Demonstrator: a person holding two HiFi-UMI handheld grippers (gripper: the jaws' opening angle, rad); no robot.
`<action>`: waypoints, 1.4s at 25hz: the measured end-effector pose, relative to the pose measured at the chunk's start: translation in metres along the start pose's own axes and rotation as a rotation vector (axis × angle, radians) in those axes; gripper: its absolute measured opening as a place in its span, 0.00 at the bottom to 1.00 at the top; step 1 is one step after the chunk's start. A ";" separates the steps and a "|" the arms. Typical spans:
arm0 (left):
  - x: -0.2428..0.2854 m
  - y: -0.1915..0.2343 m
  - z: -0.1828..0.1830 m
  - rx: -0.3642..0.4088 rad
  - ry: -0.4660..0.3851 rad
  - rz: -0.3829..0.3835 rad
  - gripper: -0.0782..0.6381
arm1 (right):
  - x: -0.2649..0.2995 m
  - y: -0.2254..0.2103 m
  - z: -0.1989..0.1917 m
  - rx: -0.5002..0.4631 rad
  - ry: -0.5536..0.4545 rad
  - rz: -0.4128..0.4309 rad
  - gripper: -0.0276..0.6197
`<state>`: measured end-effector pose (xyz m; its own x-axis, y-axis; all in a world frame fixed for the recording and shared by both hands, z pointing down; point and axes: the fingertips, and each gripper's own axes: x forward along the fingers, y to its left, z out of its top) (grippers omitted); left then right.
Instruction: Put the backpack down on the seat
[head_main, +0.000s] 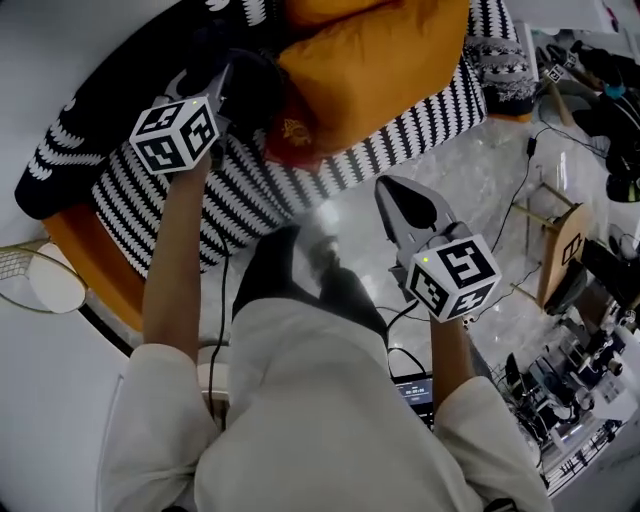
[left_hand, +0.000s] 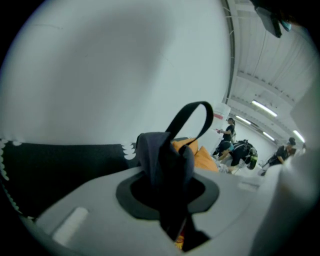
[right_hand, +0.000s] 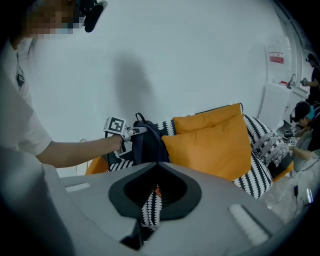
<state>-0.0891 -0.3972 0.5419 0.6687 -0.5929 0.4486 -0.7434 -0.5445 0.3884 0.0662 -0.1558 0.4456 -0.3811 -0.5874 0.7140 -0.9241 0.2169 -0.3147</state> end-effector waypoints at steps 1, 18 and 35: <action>0.007 0.001 -0.004 -0.008 0.013 0.003 0.22 | -0.001 -0.004 -0.001 0.009 0.001 -0.007 0.05; 0.094 0.028 -0.023 0.019 0.099 0.017 0.24 | 0.007 -0.052 -0.009 0.121 0.043 -0.037 0.05; 0.163 0.025 -0.026 0.023 0.227 -0.015 0.32 | 0.004 -0.068 0.009 0.147 0.077 -0.094 0.05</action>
<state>0.0007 -0.4922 0.6454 0.6578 -0.4372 0.6133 -0.7309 -0.5671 0.3797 0.1281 -0.1794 0.4641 -0.2995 -0.5370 0.7886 -0.9436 0.0445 -0.3280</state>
